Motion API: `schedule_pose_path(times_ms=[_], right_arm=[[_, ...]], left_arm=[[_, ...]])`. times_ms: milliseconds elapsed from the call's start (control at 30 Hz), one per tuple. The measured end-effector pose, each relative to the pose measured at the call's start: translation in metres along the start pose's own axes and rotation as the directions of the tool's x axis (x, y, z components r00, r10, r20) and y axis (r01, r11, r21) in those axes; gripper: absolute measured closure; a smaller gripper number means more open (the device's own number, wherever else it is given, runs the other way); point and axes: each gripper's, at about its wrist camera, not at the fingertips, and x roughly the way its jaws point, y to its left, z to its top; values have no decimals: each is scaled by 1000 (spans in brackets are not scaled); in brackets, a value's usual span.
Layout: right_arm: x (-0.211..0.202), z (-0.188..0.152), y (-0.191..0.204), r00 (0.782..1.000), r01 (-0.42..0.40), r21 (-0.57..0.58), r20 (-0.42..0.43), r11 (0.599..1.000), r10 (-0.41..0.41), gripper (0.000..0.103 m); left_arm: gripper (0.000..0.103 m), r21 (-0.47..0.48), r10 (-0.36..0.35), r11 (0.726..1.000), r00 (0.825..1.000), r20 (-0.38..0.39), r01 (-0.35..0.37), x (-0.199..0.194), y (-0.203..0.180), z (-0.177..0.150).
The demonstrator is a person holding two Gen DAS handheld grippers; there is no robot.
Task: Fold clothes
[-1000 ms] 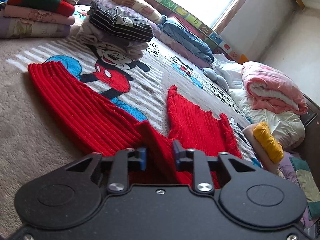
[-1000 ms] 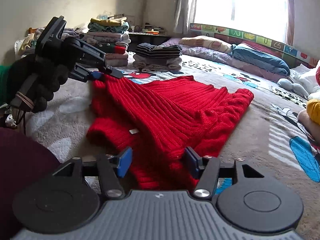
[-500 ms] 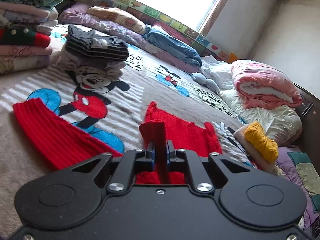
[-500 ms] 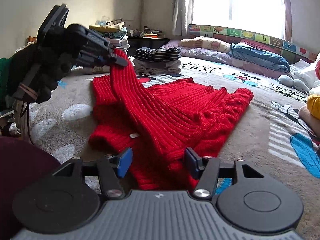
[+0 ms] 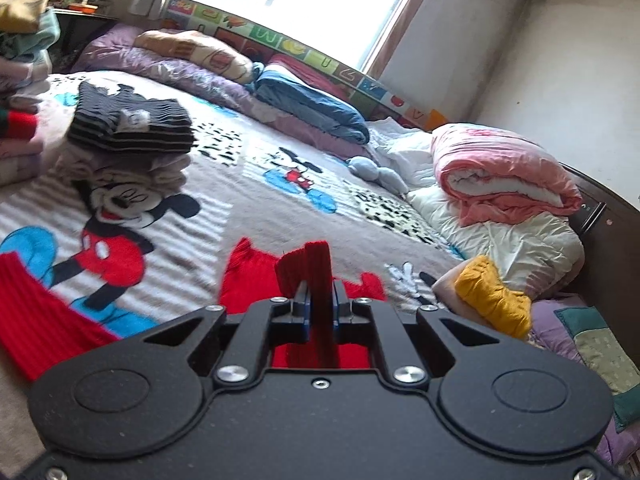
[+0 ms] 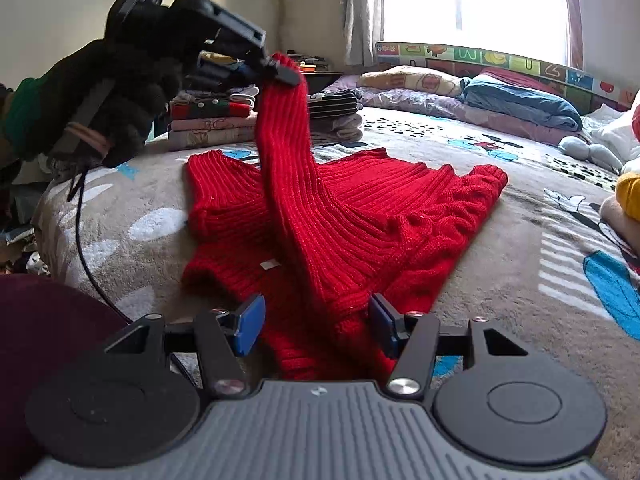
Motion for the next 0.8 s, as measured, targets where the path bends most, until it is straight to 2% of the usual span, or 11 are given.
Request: schedule_pose_path(times_ms=[500,800], right_arm=[[-7,-3,-12,998,-69,116,10,991,68,44],[-12,-7,-26,992,-123,232,51,965,114,44]], left_arm=[[97,4,-75,997,997,-7,75,63,-49,21],[97,-41,-48,998,997,-57,45,115,-60,15]])
